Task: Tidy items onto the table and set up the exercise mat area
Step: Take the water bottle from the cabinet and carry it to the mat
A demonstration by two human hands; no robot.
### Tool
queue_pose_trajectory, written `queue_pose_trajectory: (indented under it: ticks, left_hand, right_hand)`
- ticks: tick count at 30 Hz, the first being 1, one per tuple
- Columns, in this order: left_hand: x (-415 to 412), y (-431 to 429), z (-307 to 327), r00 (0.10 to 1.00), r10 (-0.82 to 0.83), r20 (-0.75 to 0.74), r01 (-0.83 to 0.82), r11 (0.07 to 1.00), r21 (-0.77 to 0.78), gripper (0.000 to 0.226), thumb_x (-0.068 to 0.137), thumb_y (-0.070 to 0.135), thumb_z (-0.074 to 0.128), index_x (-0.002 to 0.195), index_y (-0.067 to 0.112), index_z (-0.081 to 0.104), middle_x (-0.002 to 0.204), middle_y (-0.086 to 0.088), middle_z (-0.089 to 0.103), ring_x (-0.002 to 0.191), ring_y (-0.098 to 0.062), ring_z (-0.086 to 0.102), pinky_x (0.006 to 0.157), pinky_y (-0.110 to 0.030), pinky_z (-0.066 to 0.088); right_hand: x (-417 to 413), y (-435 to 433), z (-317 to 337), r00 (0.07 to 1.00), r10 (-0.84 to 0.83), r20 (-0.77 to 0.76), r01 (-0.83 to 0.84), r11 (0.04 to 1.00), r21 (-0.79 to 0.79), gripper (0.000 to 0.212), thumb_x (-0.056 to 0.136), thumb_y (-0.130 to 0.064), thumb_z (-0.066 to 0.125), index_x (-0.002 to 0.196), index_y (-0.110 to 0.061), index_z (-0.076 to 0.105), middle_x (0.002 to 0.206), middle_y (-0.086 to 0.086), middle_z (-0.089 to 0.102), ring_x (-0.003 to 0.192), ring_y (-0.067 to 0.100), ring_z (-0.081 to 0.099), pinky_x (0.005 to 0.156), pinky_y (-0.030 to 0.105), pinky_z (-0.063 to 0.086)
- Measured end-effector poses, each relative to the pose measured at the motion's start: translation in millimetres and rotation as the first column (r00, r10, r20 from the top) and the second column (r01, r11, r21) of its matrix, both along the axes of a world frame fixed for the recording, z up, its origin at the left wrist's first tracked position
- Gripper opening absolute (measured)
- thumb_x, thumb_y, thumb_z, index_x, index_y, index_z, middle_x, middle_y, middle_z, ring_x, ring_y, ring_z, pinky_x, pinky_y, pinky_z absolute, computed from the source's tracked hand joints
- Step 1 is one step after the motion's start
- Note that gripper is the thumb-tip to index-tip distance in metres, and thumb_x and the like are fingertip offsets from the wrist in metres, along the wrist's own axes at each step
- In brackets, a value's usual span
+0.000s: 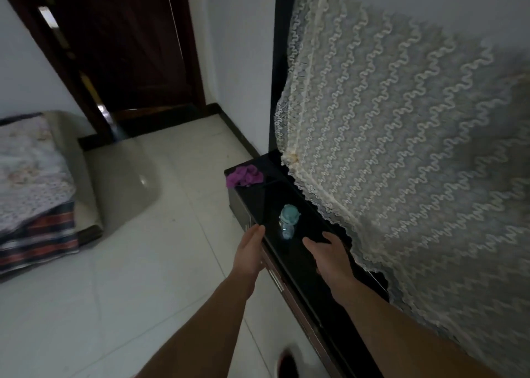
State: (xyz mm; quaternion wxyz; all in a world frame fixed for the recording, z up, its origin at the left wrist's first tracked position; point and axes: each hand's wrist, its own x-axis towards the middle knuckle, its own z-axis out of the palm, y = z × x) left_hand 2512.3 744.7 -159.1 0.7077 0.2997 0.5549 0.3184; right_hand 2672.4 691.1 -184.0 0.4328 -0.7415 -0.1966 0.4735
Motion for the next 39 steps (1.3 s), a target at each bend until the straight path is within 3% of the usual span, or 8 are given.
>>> queue_pose_trajectory:
  ticks: [3, 9, 15, 19, 23, 32, 35, 39]
  left_hand:
    - [16.1, 36.4, -13.8, 1.000, 0.010, -0.021, -0.010, 1.000, -0.013, 0.043, 0.098, 0.039, 0.050, 0.138, 0.025, 0.044, 0.107, 0.012, 0.055, 0.085, -0.001, 0.053, 0.064, -0.025, 0.044]
    - [47.9, 113.9, -61.7, 0.992, 0.049, -0.114, -0.056, 0.997, -0.054, 0.045, 0.097, 0.042, 0.050, 0.139, 0.030, 0.043, 0.139, 0.003, 0.048, 0.115, -0.016, 0.048, 0.094, -0.037, 0.042]
    - [74.8, 169.6, -130.9, 0.988, 0.089, -0.125, -0.107, 0.984, -0.144, 0.040, 0.096, 0.043, 0.051, 0.134, 0.031, 0.047, 0.135, 0.003, 0.050, 0.116, -0.017, 0.048, 0.090, -0.034, 0.043]
    - [82.5, 186.1, -178.9, 0.989, 0.063, -0.135, -0.088, 0.978, -0.188, 0.050, 0.094, 0.046, 0.052, 0.140, 0.029, 0.045, 0.138, 0.004, 0.049, 0.124, -0.019, 0.048, 0.100, -0.040, 0.044]
    - [73.1, 189.7, -213.6, 0.990, 0.082, -0.112, -0.107, 0.965, -0.238, 0.049, 0.094, 0.045, 0.052, 0.140, 0.030, 0.044, 0.137, 0.005, 0.050, 0.120, -0.017, 0.049, 0.093, -0.036, 0.044]
    - [-20.6, 178.0, -227.2, 0.937, 0.337, -0.097, -0.349, 0.869, -0.350, 0.044, 0.096, 0.047, 0.048, 0.137, 0.031, 0.046, 0.131, 0.006, 0.049, 0.123, -0.019, 0.046, 0.105, -0.047, 0.040]
    - [-75.3, 162.3, -211.5, 0.881, 0.456, -0.128, -0.472, 0.818, -0.329, 0.043, 0.096, 0.047, 0.047, 0.136, 0.031, 0.046, 0.130, 0.005, 0.048, 0.122, -0.019, 0.046, 0.106, -0.048, 0.039]
    - [-170.8, 118.1, -185.3, 0.763, 0.591, -0.262, -0.642, 0.742, -0.196, 0.041, 0.096, 0.046, 0.047, 0.134, 0.030, 0.048, 0.138, 0.004, 0.051, 0.127, -0.019, 0.046, 0.112, -0.047, 0.034]
  right_hand:
    - [17.2, 42.8, -19.1, 0.999, 0.030, 0.011, -0.030, 0.999, -0.022, 0.080, 0.083, -0.041, 0.076, 0.149, -0.023, 0.034, 0.141, 0.006, 0.047, 0.123, 0.025, 0.052, 0.103, 0.043, 0.045]
    - [55.6, 146.6, -84.8, 0.971, 0.149, 0.188, -0.130, 0.986, -0.106, 0.078, 0.084, -0.028, 0.075, 0.149, -0.010, 0.035, 0.146, 0.014, 0.045, 0.129, 0.028, 0.047, 0.104, 0.035, 0.038]
    - [78.8, 213.4, -155.8, 0.877, 0.352, 0.327, -0.287, 0.930, -0.230, 0.077, 0.081, -0.019, 0.078, 0.146, -0.008, 0.039, 0.139, 0.013, 0.048, 0.106, 0.014, 0.049, 0.076, 0.018, 0.036]
    - [79.1, 243.6, -204.8, 0.770, 0.492, 0.406, -0.376, 0.864, -0.333, 0.086, 0.075, -0.027, 0.083, 0.147, -0.014, 0.037, 0.141, 0.014, 0.042, 0.123, 0.030, 0.051, 0.087, 0.029, 0.043]
    - [76.5, 257.1, -239.2, 0.655, 0.600, 0.459, -0.415, 0.794, -0.444, 0.086, 0.078, -0.028, 0.081, 0.149, -0.023, 0.032, 0.143, 0.014, 0.037, 0.126, 0.037, 0.045, 0.097, 0.039, 0.044]
    - [6.8, 254.8, -236.5, 0.624, 0.575, 0.530, -0.409, 0.818, -0.405, 0.078, 0.070, -0.029, 0.083, 0.138, -0.024, 0.046, 0.130, 0.016, 0.046, 0.114, 0.040, 0.053, 0.095, 0.043, 0.049]
    - [-73.1, 249.7, -218.1, 0.532, 0.693, 0.486, -0.572, 0.718, -0.397, 0.079, 0.067, -0.030, 0.084, 0.137, -0.026, 0.048, 0.129, 0.013, 0.049, 0.112, 0.036, 0.055, 0.095, 0.038, 0.048]
    - [-209.9, 232.3, -177.6, 0.306, 0.865, 0.397, -0.836, 0.444, -0.323, 0.078, 0.066, -0.029, 0.087, 0.134, -0.030, 0.047, 0.127, 0.005, 0.050, 0.114, 0.029, 0.054, 0.094, 0.033, 0.047]
